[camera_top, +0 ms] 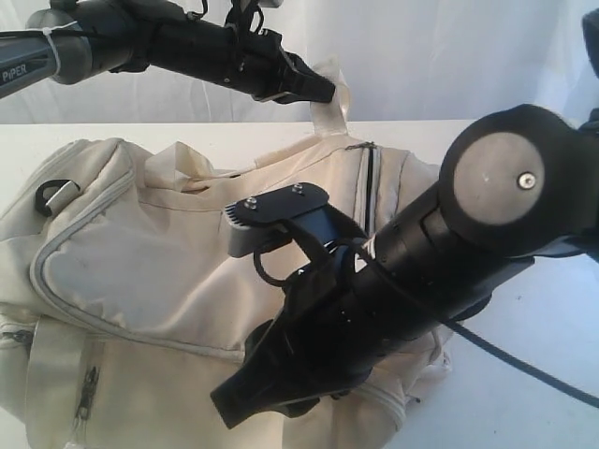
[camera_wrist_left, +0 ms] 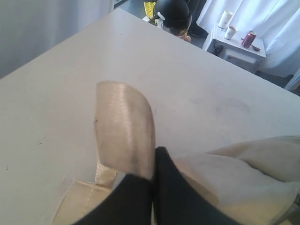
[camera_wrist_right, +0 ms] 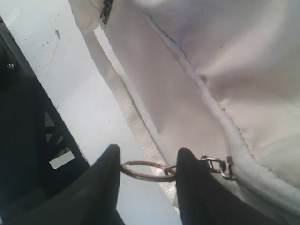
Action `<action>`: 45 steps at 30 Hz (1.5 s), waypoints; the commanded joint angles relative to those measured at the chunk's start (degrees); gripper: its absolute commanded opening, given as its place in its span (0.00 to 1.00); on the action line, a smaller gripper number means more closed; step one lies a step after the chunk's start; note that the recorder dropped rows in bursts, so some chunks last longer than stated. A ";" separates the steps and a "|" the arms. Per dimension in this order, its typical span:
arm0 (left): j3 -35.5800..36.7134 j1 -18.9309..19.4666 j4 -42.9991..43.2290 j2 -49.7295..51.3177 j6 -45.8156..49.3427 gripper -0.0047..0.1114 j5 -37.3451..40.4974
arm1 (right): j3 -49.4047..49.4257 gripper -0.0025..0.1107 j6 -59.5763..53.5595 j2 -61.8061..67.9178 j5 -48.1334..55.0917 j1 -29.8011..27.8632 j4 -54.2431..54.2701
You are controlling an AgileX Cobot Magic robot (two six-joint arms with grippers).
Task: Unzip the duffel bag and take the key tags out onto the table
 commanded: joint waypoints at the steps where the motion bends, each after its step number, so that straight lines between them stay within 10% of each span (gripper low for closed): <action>1: -0.42 0.30 -1.32 -1.00 0.65 0.04 -1.18 | 0.32 0.05 -0.28 0.50 0.65 0.74 1.89; 9: -0.42 0.30 -1.32 -1.00 2.38 0.04 -0.84 | -1.36 0.55 -1.18 -1.58 1.14 0.60 1.06; 13: -0.42 0.30 -0.61 -1.12 3.57 0.07 -0.79 | -3.82 0.57 -1.18 -4.52 3.53 0.51 -2.15; 19: -0.42 1.56 9.59 -4.64 -2.86 0.68 1.95 | -9.64 0.57 13.47 -13.37 9.05 0.51 -21.84; 25: 2.10 9.15 11.84 -11.78 -5.47 0.40 28.09 | -10.68 0.57 26.23 -20.30 13.59 0.51 -34.31; 32: 34.03 15.82 -3.64 -28.39 12.44 0.04 29.37 | -10.37 0.57 27.51 -19.66 14.05 0.51 -34.31; 40: 76.39 11.92 -9.37 -59.05 21.82 0.04 13.39 | -10.37 0.57 27.23 -14.35 12.85 0.51 -33.71; 45: 96.73 6.11 -35.95 -63.71 49.43 0.04 10.57 | -10.37 0.57 24.73 -6.21 13.99 0.51 -33.84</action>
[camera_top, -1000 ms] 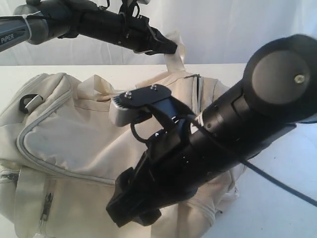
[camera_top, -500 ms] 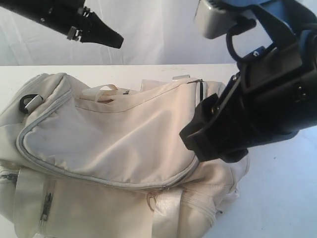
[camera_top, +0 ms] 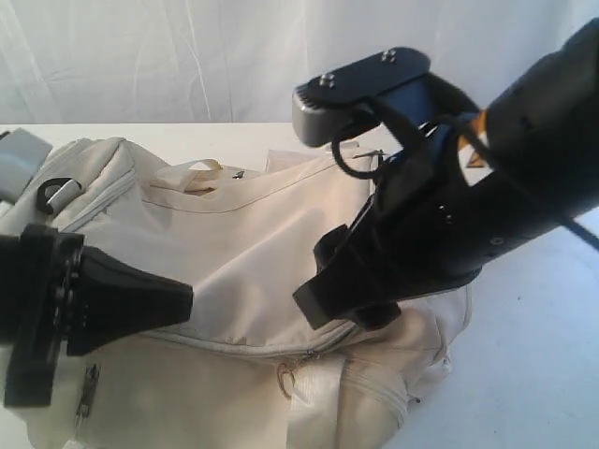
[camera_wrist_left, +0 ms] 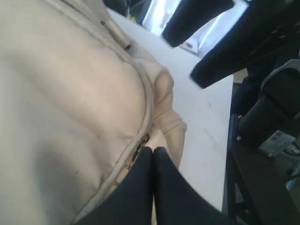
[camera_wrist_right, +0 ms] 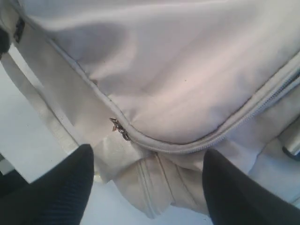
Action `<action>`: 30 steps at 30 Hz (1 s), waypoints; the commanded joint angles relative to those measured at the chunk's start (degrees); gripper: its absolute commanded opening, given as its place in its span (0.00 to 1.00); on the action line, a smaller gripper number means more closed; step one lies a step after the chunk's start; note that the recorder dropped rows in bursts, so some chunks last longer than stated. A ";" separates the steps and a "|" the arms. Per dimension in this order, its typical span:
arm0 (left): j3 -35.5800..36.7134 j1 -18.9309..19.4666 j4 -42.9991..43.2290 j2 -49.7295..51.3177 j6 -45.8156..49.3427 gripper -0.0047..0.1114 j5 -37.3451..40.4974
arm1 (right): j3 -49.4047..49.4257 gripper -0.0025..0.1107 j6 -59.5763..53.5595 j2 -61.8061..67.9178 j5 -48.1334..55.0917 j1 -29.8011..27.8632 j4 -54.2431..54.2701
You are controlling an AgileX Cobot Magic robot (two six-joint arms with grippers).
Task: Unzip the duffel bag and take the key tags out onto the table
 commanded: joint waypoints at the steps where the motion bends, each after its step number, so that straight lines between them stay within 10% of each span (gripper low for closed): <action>1: 6.85 -3.09 -13.38 0.07 13.95 0.04 2.65 | 0.02 0.57 -0.93 3.82 0.79 0.00 -0.74; 13: 7.57 -6.56 1.58 3.98 -12.42 0.04 1.17 | -0.72 0.57 -23.66 4.42 -1.31 0.00 -0.74; 30: 4.86 -6.56 -5.83 12.68 -3.52 0.13 2.94 | -0.61 0.64 -55.46 9.02 -0.21 1.93 -0.39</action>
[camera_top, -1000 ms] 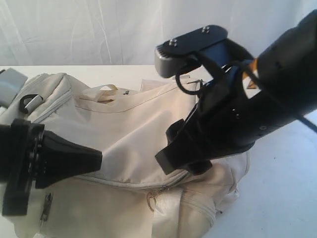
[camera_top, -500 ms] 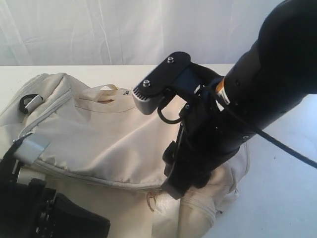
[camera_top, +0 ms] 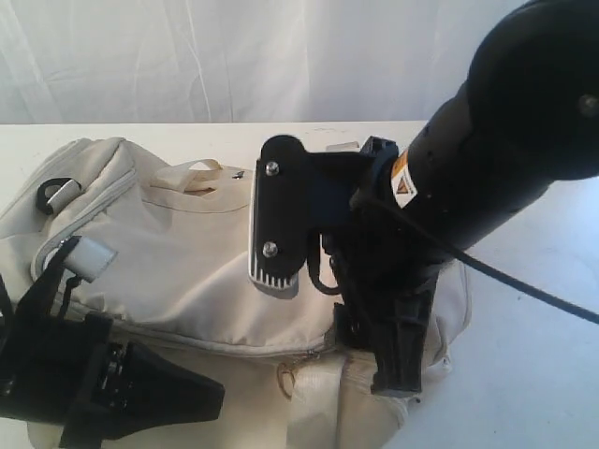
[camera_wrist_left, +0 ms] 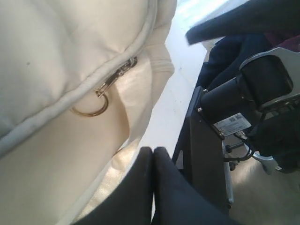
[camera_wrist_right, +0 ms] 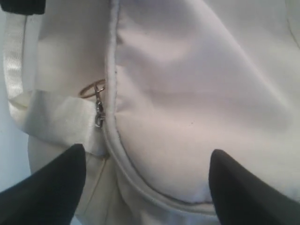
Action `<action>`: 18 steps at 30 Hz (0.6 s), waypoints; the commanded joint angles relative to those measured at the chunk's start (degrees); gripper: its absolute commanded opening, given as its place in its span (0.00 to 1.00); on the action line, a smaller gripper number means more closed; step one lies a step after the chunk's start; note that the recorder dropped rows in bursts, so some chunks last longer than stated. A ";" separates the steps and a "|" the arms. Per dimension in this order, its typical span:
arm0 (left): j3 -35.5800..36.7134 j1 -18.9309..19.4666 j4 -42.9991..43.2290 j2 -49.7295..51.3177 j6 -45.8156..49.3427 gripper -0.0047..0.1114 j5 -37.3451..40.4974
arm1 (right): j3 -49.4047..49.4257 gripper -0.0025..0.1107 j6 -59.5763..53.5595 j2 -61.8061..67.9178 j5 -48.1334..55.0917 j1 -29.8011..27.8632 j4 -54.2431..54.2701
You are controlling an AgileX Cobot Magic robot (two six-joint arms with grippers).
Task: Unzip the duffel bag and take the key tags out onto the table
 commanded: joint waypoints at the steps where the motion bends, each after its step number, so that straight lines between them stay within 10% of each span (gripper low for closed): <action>1: -0.20 -0.28 -3.10 1.53 6.21 0.18 2.72 | -0.22 0.64 -4.10 2.70 2.08 2.26 0.35; 8: -0.20 -0.28 -4.69 2.91 17.44 0.50 3.51 | -0.22 0.52 -3.34 6.56 2.41 3.96 -0.77; 18: -0.20 -1.63 -6.79 2.91 26.74 0.52 3.06 | -0.44 0.02 13.38 7.12 2.31 3.96 -14.39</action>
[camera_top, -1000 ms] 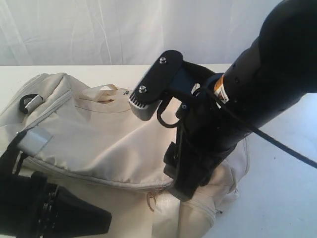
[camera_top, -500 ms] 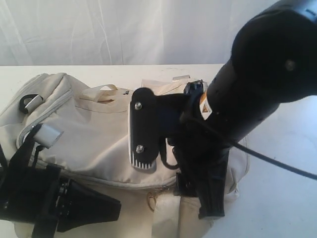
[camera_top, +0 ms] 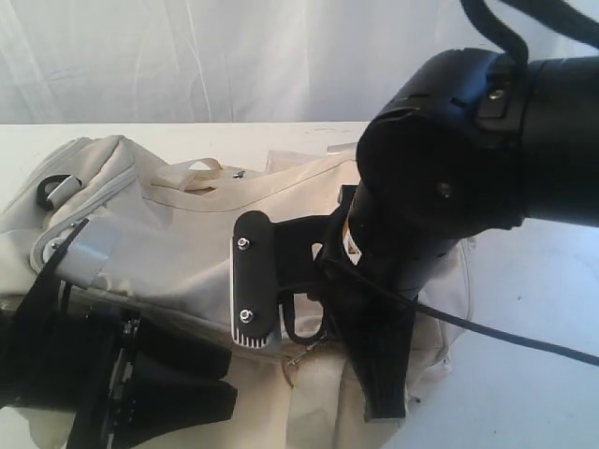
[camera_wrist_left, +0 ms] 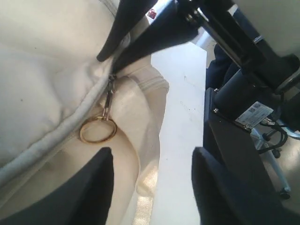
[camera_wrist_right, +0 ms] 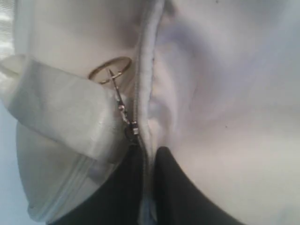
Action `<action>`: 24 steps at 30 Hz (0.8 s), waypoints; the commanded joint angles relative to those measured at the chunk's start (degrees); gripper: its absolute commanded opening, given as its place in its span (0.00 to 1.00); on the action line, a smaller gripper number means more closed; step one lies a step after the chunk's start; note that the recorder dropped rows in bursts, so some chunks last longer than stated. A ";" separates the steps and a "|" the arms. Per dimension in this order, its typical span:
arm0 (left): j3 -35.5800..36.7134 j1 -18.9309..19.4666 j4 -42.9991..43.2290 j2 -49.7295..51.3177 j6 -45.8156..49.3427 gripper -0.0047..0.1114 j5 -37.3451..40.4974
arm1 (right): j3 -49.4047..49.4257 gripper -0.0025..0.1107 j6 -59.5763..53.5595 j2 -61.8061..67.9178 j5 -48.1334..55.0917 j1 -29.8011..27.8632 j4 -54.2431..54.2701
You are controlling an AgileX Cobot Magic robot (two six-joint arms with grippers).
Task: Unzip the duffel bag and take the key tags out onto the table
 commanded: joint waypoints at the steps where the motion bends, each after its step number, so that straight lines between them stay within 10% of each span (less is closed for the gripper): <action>1: -0.20 -2.41 -1.32 0.08 5.01 0.52 0.89 | -0.44 0.02 8.10 -0.18 0.03 0.22 -4.97; 15: -1.11 -7.49 -7.00 0.08 14.68 0.52 -5.04 | -5.51 0.02 14.92 -0.91 2.75 0.22 -2.29; 24: -8.30 -7.49 -7.00 4.61 -8.82 0.52 -5.40 | -6.59 0.02 15.03 -3.00 1.88 0.22 -1.10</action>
